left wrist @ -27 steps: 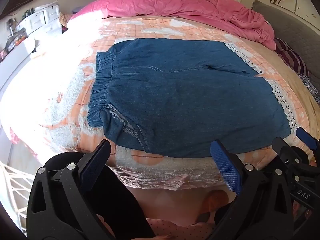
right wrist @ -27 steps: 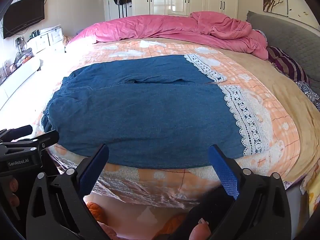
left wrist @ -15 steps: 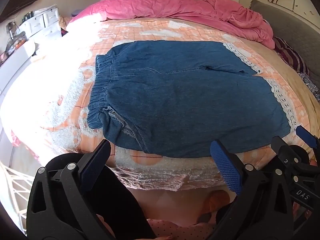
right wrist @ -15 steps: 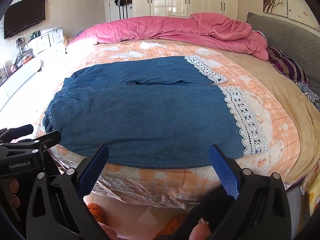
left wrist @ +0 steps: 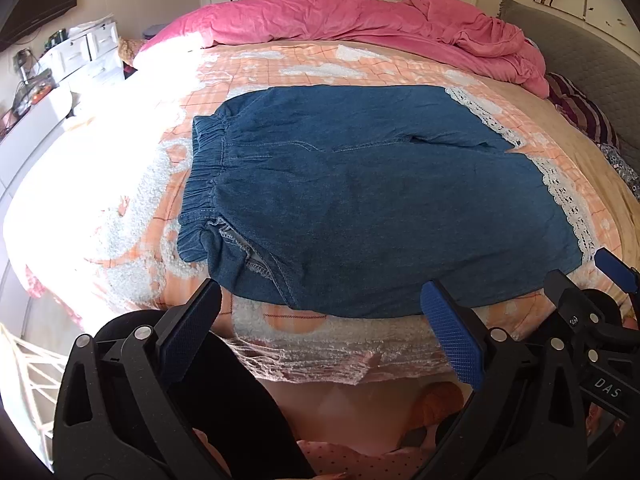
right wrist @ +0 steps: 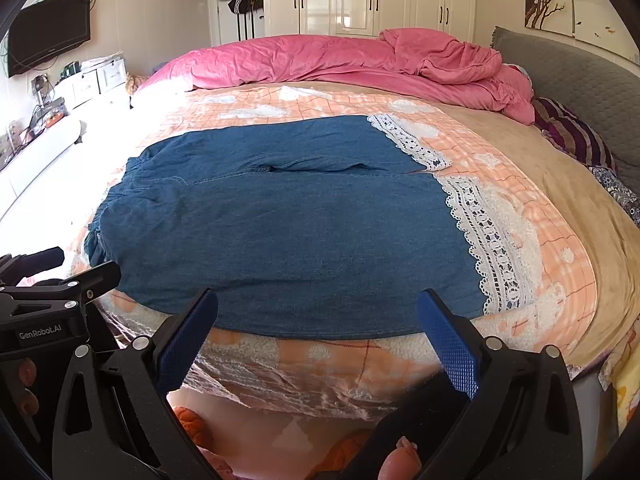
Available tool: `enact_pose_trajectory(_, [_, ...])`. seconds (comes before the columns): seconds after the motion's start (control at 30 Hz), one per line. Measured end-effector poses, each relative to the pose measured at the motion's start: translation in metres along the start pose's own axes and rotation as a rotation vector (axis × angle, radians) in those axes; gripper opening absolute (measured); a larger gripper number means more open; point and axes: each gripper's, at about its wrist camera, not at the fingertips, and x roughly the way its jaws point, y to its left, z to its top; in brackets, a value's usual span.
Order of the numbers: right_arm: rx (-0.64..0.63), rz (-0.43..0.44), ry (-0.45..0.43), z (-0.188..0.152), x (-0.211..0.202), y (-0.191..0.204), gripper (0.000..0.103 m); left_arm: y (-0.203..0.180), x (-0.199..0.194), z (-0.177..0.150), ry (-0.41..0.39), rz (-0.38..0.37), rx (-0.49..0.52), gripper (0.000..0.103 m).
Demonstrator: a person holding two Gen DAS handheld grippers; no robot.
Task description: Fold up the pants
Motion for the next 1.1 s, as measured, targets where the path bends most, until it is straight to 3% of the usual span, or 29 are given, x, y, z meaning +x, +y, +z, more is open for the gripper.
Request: enact_pose_trajectory(1.1, [-0.003,-0.009,-0.008,0.0001,-0.0012,0.0008,0.099,-0.0036,-0.0023,0.0018,-0.012,0.006,0.008,0.094])
